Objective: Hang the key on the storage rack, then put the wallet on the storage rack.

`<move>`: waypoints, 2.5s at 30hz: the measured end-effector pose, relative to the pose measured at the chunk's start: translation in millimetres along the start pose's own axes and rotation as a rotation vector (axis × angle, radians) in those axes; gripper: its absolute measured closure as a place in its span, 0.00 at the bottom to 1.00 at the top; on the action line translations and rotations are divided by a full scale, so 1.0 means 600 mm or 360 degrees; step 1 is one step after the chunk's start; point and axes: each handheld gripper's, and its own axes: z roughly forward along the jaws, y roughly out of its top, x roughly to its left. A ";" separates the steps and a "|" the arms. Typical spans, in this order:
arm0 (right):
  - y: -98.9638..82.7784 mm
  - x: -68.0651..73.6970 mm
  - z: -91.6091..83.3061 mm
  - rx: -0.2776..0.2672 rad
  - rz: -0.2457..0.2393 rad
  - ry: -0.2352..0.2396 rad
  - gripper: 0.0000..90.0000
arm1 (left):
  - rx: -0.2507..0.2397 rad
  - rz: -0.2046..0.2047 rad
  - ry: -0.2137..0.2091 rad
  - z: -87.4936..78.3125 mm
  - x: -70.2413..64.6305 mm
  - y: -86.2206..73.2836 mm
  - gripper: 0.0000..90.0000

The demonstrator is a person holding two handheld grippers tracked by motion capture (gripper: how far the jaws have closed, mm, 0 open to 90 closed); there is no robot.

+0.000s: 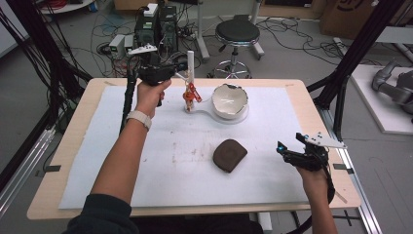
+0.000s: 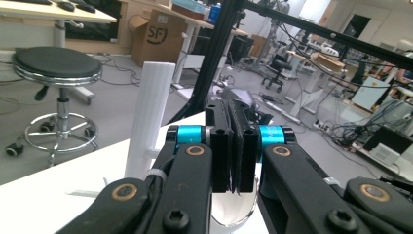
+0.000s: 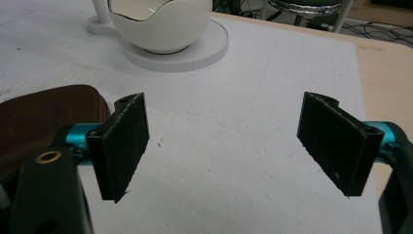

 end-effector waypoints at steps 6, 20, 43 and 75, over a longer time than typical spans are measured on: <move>-0.003 -0.003 -0.004 0.0000 0.0009 -0.0007 0.21 | -0.0027 -0.0060 0.0008 0.006 0.011 -0.009 0.98; -0.005 -0.003 -0.006 0.0004 0.0011 -0.0010 0.21 | -0.0048 -0.0118 0.0062 0.017 0.031 -0.028 0.97; 0.000 0.003 -0.008 -0.0017 -0.0018 -0.0009 0.21 | -0.0264 -0.0083 0.0206 -0.123 -0.009 -0.108 0.30; 0.007 0.043 0.034 0.0072 -0.0078 0.0111 0.21 | 0.0042 0.0218 0.0441 -0.279 -0.051 -0.271 0.18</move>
